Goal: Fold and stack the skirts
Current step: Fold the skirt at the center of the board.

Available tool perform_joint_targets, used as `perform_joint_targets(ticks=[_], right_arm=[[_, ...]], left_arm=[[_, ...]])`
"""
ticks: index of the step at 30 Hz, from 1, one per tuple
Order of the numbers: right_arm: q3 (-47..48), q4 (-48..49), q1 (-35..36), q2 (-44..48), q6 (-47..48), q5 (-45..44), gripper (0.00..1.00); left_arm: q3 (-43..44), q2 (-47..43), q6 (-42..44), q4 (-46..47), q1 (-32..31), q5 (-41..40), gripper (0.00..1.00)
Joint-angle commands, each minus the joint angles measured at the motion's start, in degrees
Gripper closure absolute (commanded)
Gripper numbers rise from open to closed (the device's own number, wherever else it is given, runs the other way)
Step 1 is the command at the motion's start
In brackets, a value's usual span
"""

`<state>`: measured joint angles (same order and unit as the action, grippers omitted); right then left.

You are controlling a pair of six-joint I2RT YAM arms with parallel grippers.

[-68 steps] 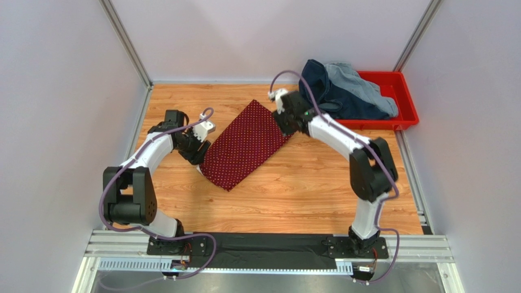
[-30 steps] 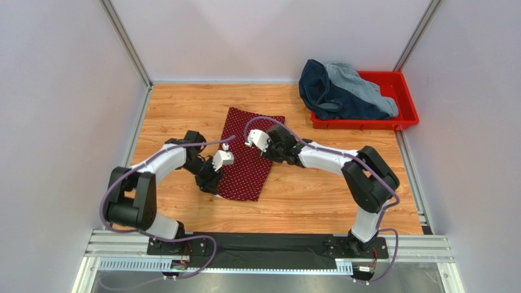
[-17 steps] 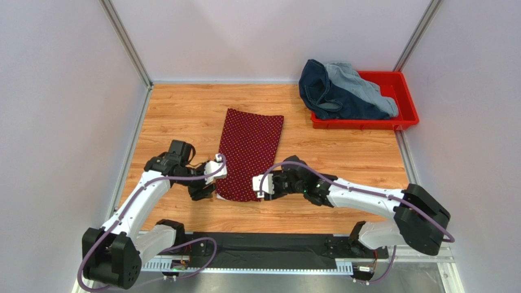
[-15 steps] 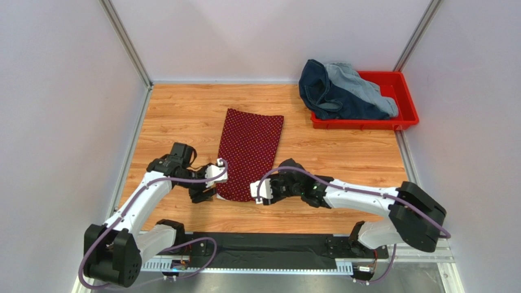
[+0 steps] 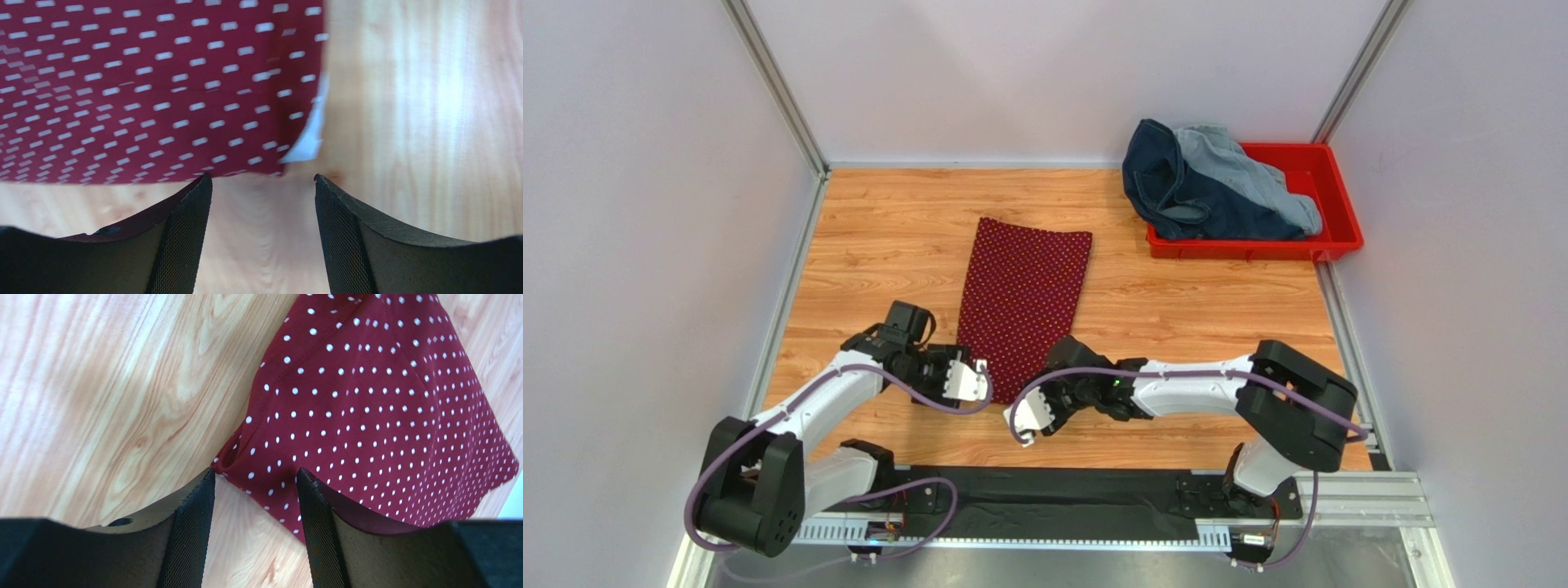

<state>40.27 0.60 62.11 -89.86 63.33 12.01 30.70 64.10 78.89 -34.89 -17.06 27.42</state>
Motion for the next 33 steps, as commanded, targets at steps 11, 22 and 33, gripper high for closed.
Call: perform_joint_targets(ticks=[11, 22, 33], right_arm=[[4.82, -4.82, 0.56, -7.08, 7.07, -1.37, 0.71], [6.48, -6.74, -2.87, 1.44, -9.96, 8.45, 1.00], [10.43, -3.07, -12.35, 1.02, -34.73, 22.87, 1.00]], left_arm=[[-0.81, 1.64, 2.41, 3.52, -1.75, 0.35, 0.31], [8.75, 2.79, -5.15, -10.70, -1.75, 8.70, 0.29], [16.76, 1.03, -15.52, -19.78, -1.75, 17.22, 0.01]])
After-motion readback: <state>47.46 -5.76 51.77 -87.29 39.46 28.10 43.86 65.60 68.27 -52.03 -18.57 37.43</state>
